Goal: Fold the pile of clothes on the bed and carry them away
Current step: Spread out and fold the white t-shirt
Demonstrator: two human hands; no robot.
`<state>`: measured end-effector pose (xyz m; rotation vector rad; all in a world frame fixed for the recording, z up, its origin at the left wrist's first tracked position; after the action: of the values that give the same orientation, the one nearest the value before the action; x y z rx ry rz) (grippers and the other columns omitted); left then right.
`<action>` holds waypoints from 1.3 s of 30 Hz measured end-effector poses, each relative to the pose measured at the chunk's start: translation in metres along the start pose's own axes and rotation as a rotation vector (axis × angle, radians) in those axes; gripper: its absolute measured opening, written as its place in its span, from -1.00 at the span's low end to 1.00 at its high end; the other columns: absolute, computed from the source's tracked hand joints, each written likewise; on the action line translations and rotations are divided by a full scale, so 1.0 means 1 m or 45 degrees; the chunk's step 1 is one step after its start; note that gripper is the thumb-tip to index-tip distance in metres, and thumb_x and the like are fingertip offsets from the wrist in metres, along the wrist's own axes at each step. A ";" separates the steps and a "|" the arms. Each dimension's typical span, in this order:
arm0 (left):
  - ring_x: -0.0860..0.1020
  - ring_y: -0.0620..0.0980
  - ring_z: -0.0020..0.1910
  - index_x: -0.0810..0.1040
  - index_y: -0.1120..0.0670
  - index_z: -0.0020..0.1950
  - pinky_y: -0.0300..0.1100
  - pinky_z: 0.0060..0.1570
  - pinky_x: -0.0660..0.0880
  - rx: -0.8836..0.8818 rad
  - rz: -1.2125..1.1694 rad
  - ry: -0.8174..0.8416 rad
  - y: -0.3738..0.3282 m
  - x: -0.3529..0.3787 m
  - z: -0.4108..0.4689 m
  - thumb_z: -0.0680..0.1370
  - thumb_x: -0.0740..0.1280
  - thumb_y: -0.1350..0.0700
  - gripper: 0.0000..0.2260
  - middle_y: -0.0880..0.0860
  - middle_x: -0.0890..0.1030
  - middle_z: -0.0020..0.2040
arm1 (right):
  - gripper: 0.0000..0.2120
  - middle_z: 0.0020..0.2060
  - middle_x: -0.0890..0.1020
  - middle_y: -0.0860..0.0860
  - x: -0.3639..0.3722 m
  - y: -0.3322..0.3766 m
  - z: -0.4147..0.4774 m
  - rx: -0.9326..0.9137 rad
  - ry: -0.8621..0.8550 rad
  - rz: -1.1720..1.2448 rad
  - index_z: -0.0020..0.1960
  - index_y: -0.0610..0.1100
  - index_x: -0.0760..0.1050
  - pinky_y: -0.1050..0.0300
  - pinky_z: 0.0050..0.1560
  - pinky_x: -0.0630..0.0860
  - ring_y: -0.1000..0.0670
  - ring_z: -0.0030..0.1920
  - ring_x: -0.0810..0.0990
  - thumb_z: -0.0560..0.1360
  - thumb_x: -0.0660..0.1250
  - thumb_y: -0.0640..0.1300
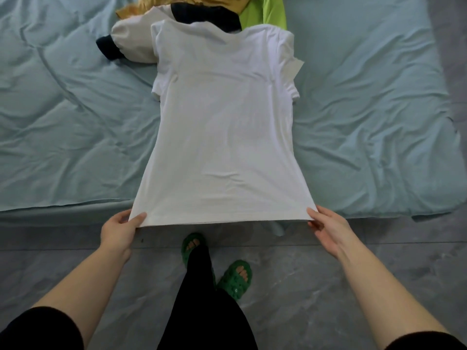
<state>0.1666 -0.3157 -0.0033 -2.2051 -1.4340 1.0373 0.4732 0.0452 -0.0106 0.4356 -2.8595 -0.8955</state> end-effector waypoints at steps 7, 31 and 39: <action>0.55 -0.01 -0.21 0.56 0.27 0.09 -0.38 -0.37 0.57 -0.147 0.017 0.083 0.040 0.003 0.010 0.52 0.40 0.24 -0.82 0.11 0.59 -0.15 | -0.87 -0.32 0.54 -0.10 -0.026 -0.026 0.013 -0.098 -0.324 -0.463 -0.22 -0.19 0.51 0.41 -0.55 0.42 0.08 -0.46 0.51 0.50 0.37 -0.30; -0.49 0.18 0.45 -0.67 -0.20 0.30 0.42 0.37 -0.17 0.801 1.950 0.510 -0.012 0.164 -0.004 0.26 0.52 -0.26 0.29 0.04 -0.55 0.45 | 0.00 0.36 -0.60 0.05 0.117 -0.023 0.048 -0.569 0.298 -2.458 0.42 0.11 -0.58 -0.27 0.46 -0.32 -0.04 0.45 -0.50 0.44 0.16 0.39; -0.15 0.24 0.55 -0.21 -0.01 0.57 0.28 0.43 0.06 0.614 1.902 0.590 -0.056 0.186 -0.030 0.39 0.33 -0.37 0.01 0.17 -0.22 0.58 | -0.18 0.57 -0.05 0.05 0.119 0.035 0.042 -0.476 0.523 -2.312 0.56 0.06 -0.05 0.02 0.49 0.09 0.03 0.55 0.01 0.47 0.35 0.05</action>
<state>0.1952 -0.1222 -0.0240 -2.6121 0.8144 0.8706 0.3438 0.0590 -0.0226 2.7138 -1.1993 -1.0794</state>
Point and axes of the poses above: each hand's wrist, its own z-axis towards the middle knuckle, its own x-axis out of the palm, y = z × x, the point moved 4 cm from there along z, towards the middle knuckle
